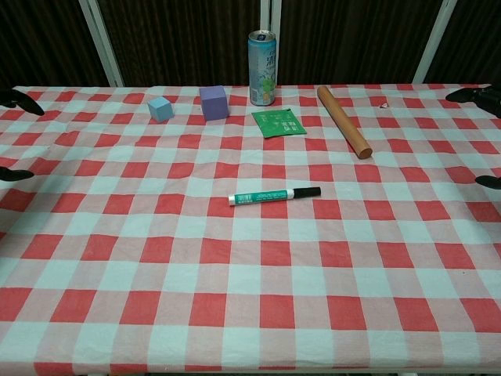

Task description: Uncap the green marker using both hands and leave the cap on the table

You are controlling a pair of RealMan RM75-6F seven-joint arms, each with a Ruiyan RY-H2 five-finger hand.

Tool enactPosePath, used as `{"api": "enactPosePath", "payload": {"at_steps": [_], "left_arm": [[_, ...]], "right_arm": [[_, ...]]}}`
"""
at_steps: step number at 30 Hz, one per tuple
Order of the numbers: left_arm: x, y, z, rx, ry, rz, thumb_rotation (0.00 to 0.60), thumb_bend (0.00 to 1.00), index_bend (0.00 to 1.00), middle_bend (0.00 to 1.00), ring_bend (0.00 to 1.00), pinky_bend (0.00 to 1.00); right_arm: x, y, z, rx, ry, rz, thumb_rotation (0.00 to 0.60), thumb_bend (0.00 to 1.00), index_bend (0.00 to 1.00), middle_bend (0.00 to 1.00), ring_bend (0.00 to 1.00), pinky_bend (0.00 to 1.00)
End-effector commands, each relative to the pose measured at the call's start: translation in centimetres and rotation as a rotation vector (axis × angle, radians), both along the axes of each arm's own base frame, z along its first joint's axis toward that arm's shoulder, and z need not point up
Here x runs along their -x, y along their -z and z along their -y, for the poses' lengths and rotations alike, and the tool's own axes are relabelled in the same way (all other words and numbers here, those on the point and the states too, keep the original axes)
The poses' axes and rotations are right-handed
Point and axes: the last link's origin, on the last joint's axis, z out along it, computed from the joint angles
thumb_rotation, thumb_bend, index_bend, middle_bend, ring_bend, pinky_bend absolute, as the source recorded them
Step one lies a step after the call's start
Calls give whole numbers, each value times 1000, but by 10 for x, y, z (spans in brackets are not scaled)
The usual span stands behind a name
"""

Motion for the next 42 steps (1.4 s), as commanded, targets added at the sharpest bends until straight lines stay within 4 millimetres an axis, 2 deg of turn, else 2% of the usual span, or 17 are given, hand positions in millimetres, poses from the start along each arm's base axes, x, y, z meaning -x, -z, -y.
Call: {"api": "enactPosePath", "payload": {"at_steps": [1,8,10,13,17,22,26,33,38,42], "left_arm": [[-3,1,2,1,8,-3,600,82,258,213,169,183],[-16,4,3,21,36,10,600,83,258,213,169,185],[-23,5,3,38,42,24,600,83,258,213,169,212],[-36,10,1,111,38,30,600,82,261,217,174,306],[-72,15,-8,173,92,9,600,84,280,279,229,346],[-125,27,-21,228,149,-7,600,86,312,332,274,379],[-161,46,-26,277,159,15,600,96,355,378,318,415],[-219,102,-24,370,172,-16,600,126,398,456,404,492],[-238,137,-31,419,86,6,600,130,434,472,426,512],[-244,148,-38,386,74,-40,600,139,457,483,432,515]], "right_arm": [[1,1,-1,-3,-1,4,600,92,74,81,0,0],[2,-2,-5,4,-13,5,600,91,74,82,0,0],[1,-3,-5,7,-19,8,600,92,74,85,0,0],[-3,-5,-6,5,-28,9,600,92,73,88,0,0],[-10,-11,-4,19,-45,7,600,92,69,88,0,0],[-16,-15,-2,29,-49,9,600,92,68,89,0,0],[-20,-21,-1,43,-58,2,600,93,68,91,0,0],[-15,-30,2,64,-39,-3,600,93,68,91,0,0],[-8,-27,2,59,-15,12,600,103,52,88,0,0],[-3,-29,2,63,-12,13,600,104,29,86,0,0]]}}
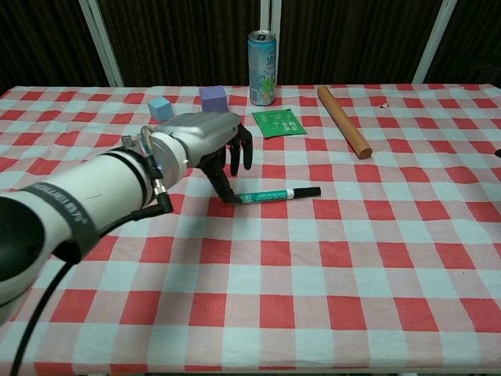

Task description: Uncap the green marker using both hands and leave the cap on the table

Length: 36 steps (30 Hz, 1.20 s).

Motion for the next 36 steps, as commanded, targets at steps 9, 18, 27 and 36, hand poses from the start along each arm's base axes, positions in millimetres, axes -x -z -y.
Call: {"api": "enactPosePath", "payload": {"at_steps": [9,18,27,36], "left_arm": [[-16,26,-6,-5,-37,-60,600,149,469,495,444,538],[-12,30,-10,-48,-37,-101,600,169,495,519,467,557],[-2,36,-10,-44,-40,-153,600,198,522,543,490,578],[-1,39,-9,-40,-39,-166,600,246,539,555,503,584]], "right_arm": [[7,-3,0,6,3,19,600,105,12,81,0,0],[11,-1,-1,0,13,20,600,106,11,80,0,0],[12,3,-1,-11,17,17,600,107,9,81,0,0],[15,4,-1,-17,23,18,600,108,5,81,0,0]]}}
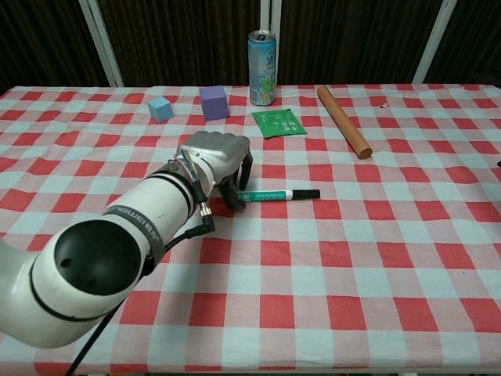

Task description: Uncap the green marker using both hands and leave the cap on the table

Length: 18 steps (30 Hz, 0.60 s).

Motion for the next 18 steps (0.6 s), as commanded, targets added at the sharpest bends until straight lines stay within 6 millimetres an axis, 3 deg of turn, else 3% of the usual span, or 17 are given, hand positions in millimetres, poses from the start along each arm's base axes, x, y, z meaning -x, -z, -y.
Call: {"api": "enactPosePath", "payload": {"at_steps": [1,18], "left_arm": [[0,0,0,-3,4,-4,600,248,539,555,503,584],[0,-1,0,6,27,-18,600,352,568,581,529,604]], "right_arm": [[1,0,0,-2,2,-1,600,107,5,81,0,0],[2,1,1,-14,9,3,600,107,0,86,0,0]]}}
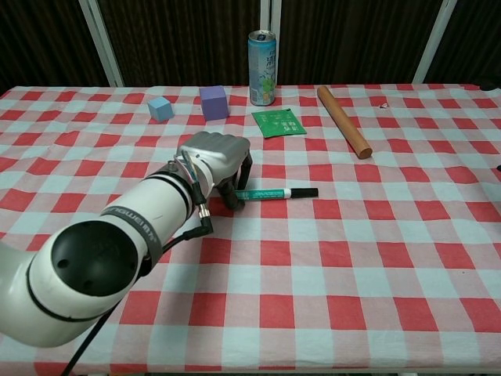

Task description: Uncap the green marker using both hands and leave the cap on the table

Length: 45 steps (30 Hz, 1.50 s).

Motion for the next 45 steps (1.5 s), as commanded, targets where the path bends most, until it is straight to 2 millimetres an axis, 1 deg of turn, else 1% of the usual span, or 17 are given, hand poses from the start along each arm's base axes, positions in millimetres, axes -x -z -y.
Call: {"api": "enactPosePath", "payload": {"at_steps": [1,6,10,11,13,15,20,26,31,35,41,45], "left_arm": [[-1,-2,0,-1,10,8,600,359,573,586,533,607],[-7,-10,-1,-6,27,60,600,366,584,597,546,621],[-15,-18,-2,-19,48,106,600,366,584,597,548,622],[-18,-21,-2,-22,56,119,600,366,584,597,548,622],[-24,-23,-1,-25,68,138,600,366,584,597,549,622],[-30,-25,-1,-28,82,155,600,366,584,597,549,622],[-46,-27,1,-34,105,182,600,366,584,597,549,622],[-60,-25,5,-50,120,167,600,368,584,597,548,623],[-62,-23,4,-64,124,152,600,369,584,597,548,623],[-62,-23,3,-82,126,133,600,369,583,597,548,622],[-61,-23,3,-95,112,107,600,370,583,597,549,623],[-61,-24,3,-102,108,103,600,369,583,597,548,622]], "right_arm": [[-1,0,0,0,-2,1,600,107,0,86,0,0],[-3,1,1,-6,-10,-3,600,108,0,90,0,0],[-13,3,4,-14,-39,-7,600,108,17,109,0,0],[-18,3,5,-12,-52,-9,600,108,50,127,1,0],[-24,4,7,-17,-68,-10,600,109,184,212,28,8],[-32,8,10,-26,-87,-17,600,111,251,267,48,22],[-50,23,18,-67,-111,-23,600,118,318,317,59,34],[-74,50,31,-108,-137,-15,600,125,370,350,80,45],[-89,66,37,-98,-163,6,600,127,392,363,88,63],[-101,77,40,-94,-192,26,600,159,423,388,112,82],[-111,92,42,-98,-206,57,600,171,468,426,146,100],[-113,97,43,-98,-209,60,600,189,481,435,151,103]]}}
